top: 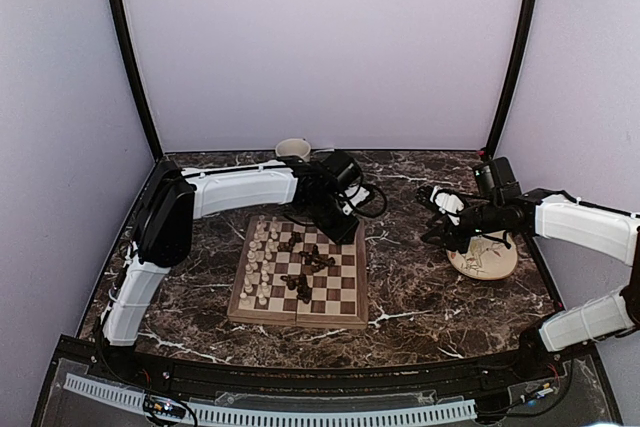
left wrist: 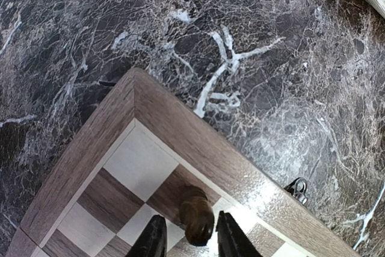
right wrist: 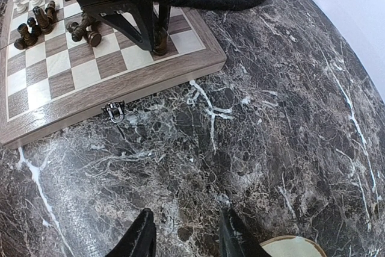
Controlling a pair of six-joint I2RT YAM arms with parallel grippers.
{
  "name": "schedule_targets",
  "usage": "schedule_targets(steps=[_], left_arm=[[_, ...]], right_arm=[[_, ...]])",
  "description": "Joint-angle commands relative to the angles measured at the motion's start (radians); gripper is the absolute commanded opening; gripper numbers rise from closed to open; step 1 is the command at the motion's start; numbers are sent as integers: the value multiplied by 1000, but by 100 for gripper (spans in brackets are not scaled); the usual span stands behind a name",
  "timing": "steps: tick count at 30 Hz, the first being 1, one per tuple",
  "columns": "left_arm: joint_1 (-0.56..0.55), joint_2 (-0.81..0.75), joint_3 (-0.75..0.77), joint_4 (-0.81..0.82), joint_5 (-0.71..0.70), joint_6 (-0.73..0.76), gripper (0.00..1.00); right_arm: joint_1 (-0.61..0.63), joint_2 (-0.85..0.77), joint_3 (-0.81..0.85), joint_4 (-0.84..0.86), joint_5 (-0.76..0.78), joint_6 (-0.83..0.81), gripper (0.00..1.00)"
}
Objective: Set up the chess pieces on the board
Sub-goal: Place the knight at b8.
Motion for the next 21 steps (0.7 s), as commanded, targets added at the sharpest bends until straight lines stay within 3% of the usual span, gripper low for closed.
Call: schedule_targets(steps=[1, 21], left_arm=[[-7, 2, 31, -2, -14, -8, 32], [-13, 2, 72, -64, -34, -8, 32]], right_arm=[[-3, 8, 17, 10, -1, -4, 37], [-3, 10, 21, 9, 3, -1, 38]])
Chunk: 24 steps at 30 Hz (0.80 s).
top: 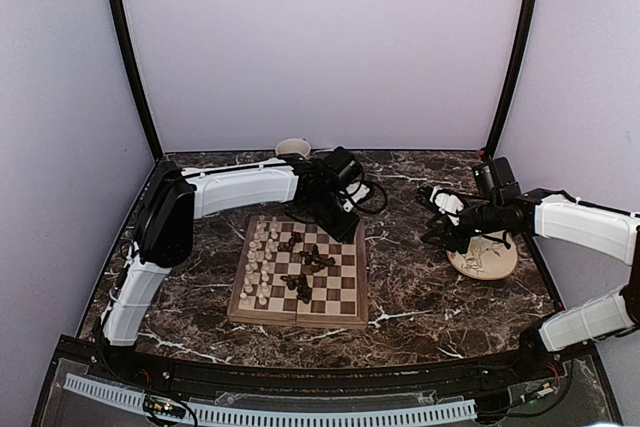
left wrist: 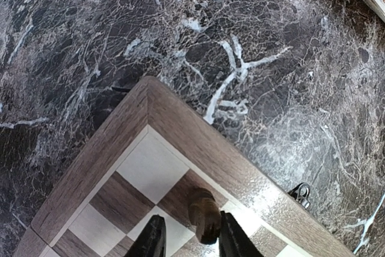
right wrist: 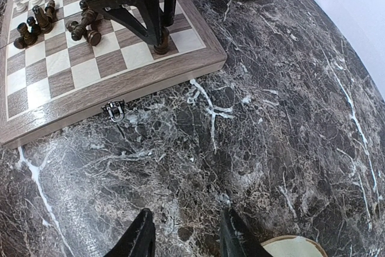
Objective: Set up the chess pieces on the board
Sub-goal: Place the knight at b8, then pick up the pawn from the chessboard.
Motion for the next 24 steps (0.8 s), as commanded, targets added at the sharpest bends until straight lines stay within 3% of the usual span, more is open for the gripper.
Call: schedule_targets(steps=[1, 9, 16, 18, 21, 24], left_arm=[[-15, -12, 54, -73, 11, 14, 32], [-17, -202, -25, -192, -29, 83, 35], [14, -485, -247, 45, -106, 102, 38], [43, -567, -356, 179, -140, 84, 48], [111, -662, -532, 376, -162, 37, 76], [158, -684, -568, 377, -195, -11, 80]], right_arm=[[-4, 5, 21, 8, -2, 0, 38], [1, 16, 128, -96, -84, 9, 40], [103, 93, 334, -230, -54, -4, 40], [140, 134, 389, -258, -49, -6, 39], [201, 224, 502, -308, -65, -8, 37], [271, 309, 607, -361, -44, 15, 35]])
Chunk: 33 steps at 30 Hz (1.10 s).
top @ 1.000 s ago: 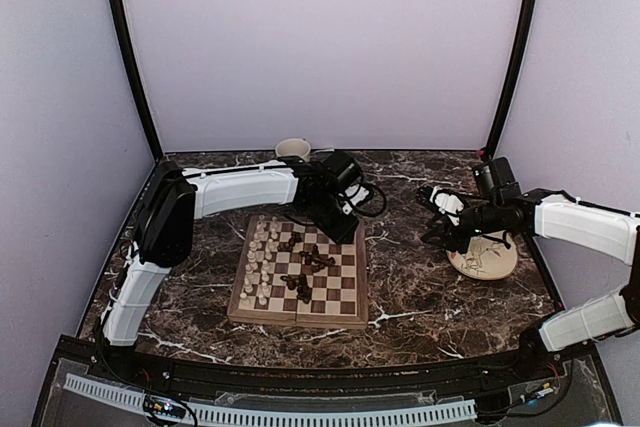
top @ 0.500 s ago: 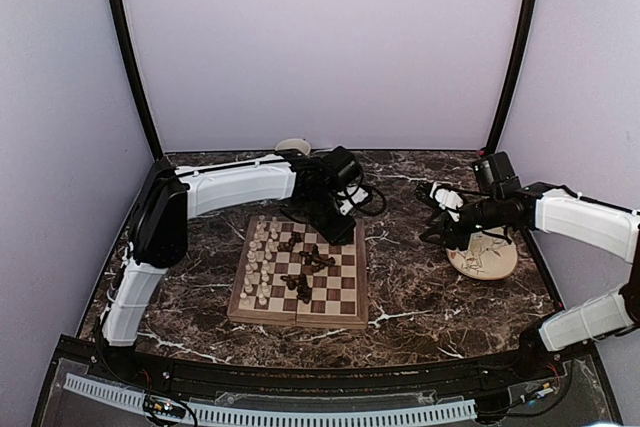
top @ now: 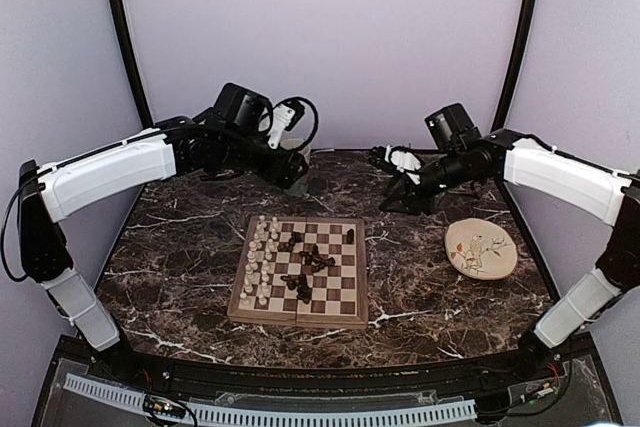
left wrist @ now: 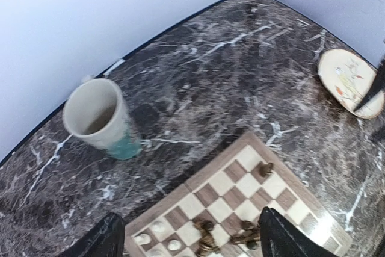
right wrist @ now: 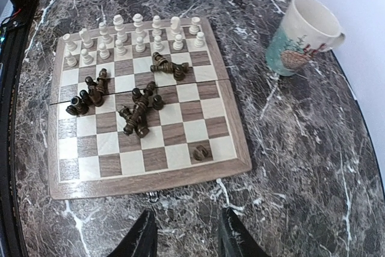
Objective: Set up the chess pieces on the board
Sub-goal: Pick up the pawn from the chessboard.
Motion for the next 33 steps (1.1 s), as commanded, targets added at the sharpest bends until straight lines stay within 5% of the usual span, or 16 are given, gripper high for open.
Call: schedule_targets(steps=[1, 8, 14, 33], left_arm=[[60, 4, -64, 101, -88, -66, 80], [69, -94, -128, 89, -121, -101, 79], [169, -193, -252, 170, 5, -172, 79], [284, -201, -305, 208, 47, -218, 73]], right_arm=[[95, 105, 136, -101, 11, 24, 34], [243, 275, 268, -160, 69, 43, 32], [309, 364, 295, -162, 127, 57, 32], [334, 670, 638, -202, 256, 224, 34]])
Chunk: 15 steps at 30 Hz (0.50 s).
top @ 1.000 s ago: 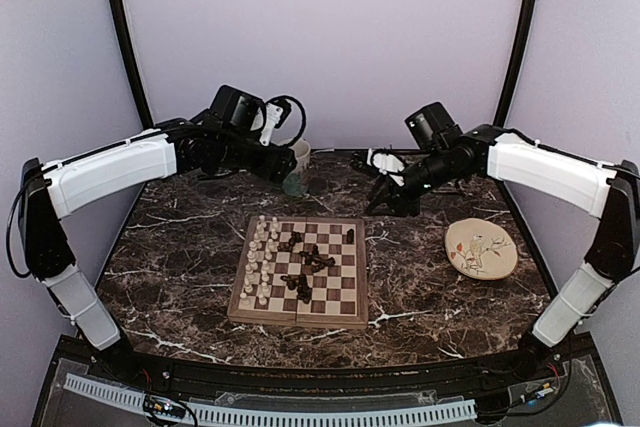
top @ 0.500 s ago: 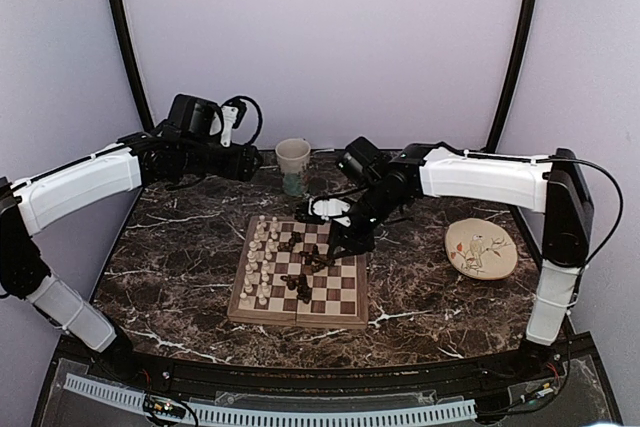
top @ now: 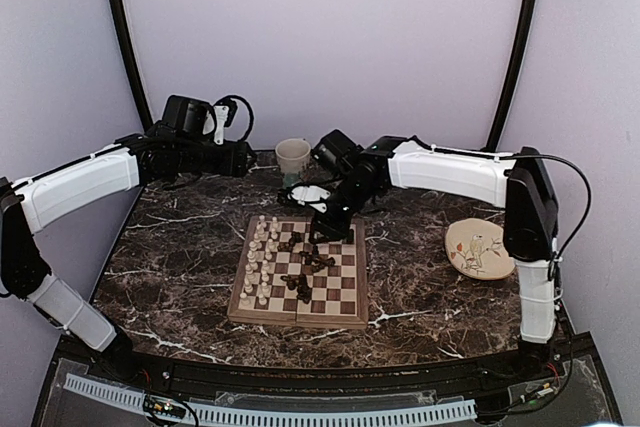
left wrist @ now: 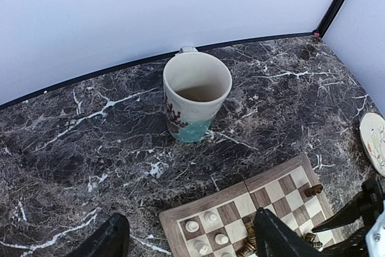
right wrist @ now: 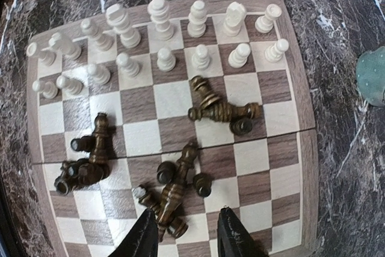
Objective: Set up the chess pieces on the board
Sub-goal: Pick up the pawn from the chessboard.
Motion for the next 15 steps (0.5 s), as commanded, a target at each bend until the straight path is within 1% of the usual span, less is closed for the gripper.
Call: schedule_targets(steps=[1, 6, 15], left_arm=[[8, -14, -7, 11, -11, -32, 73], [16, -30, -15, 7, -82, -76, 73], [20, -38, -13, 7, -71, -71, 72]], right_arm=[[7, 117, 155, -8, 39, 48, 34], [7, 221, 263, -16, 64, 71, 34], [5, 286, 318, -11, 46, 93, 34]])
